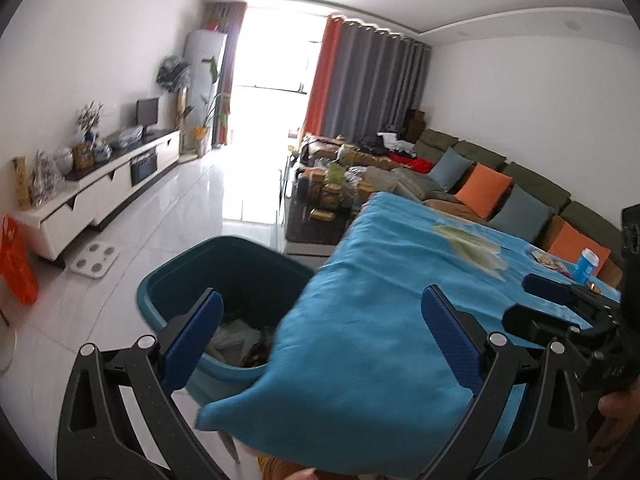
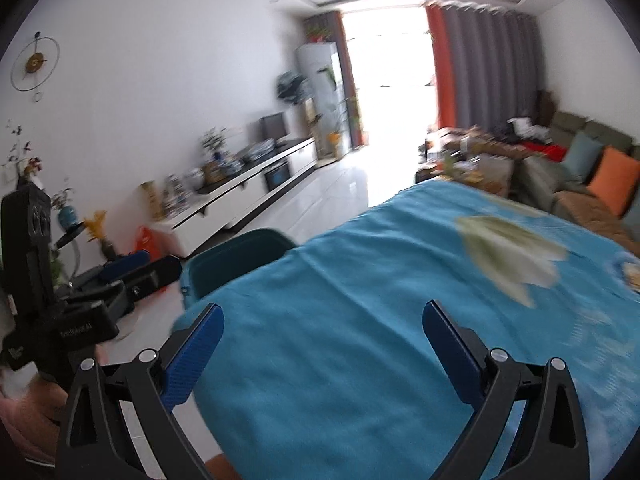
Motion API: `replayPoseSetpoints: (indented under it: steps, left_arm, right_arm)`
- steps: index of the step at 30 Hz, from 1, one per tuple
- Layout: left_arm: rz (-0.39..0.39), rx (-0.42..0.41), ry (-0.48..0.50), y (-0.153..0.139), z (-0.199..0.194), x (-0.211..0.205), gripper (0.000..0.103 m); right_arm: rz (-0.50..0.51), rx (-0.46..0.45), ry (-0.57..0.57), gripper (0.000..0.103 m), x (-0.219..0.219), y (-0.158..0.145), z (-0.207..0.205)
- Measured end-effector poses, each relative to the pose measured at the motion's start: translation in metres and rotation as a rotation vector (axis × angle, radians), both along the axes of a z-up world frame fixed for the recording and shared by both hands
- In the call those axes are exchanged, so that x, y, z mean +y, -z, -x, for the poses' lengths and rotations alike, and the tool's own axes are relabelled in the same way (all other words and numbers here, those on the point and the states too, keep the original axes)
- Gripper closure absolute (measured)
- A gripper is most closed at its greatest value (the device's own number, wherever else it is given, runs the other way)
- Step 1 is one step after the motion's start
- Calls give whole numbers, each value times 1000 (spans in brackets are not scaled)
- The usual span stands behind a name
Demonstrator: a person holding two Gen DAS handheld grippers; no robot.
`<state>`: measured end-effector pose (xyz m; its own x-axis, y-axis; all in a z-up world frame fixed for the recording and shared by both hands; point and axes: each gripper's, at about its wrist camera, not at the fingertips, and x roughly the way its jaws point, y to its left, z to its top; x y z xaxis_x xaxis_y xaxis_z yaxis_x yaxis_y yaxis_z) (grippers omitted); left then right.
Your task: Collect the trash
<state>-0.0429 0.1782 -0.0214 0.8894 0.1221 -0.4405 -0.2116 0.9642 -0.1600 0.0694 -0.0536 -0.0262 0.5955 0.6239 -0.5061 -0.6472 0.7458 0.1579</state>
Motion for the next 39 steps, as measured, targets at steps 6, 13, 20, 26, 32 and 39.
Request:
replayPoseSetpoints:
  steps: [6,13,20,26,32,39]
  left_arm:
    - [-90,-67,63,-17,-8,-48,6]
    - [-159,-118,135,-24,-16,-104,6]
    - [-193,-193,184,-31,-15,-141,6]
    - [-204,-236,212,-37,-16,-161,6]
    - [-216,-264,221,-39,-12,-175,6]
    - [-218,-279,224,-39,-9,-176,6]
  right_arm:
    - [-15,-85,167,7,-52,-3,18]
    - [-25,-181,350,7,-106,-9,41]
    - [-22,-250,480,7,-137,-13,56]
    - [-34,-278,563,7,-157,-15,64]
    - [-46,-294,605,7,-169,-16,71]
    - [-58,-299,621,7,-174,-18,75]
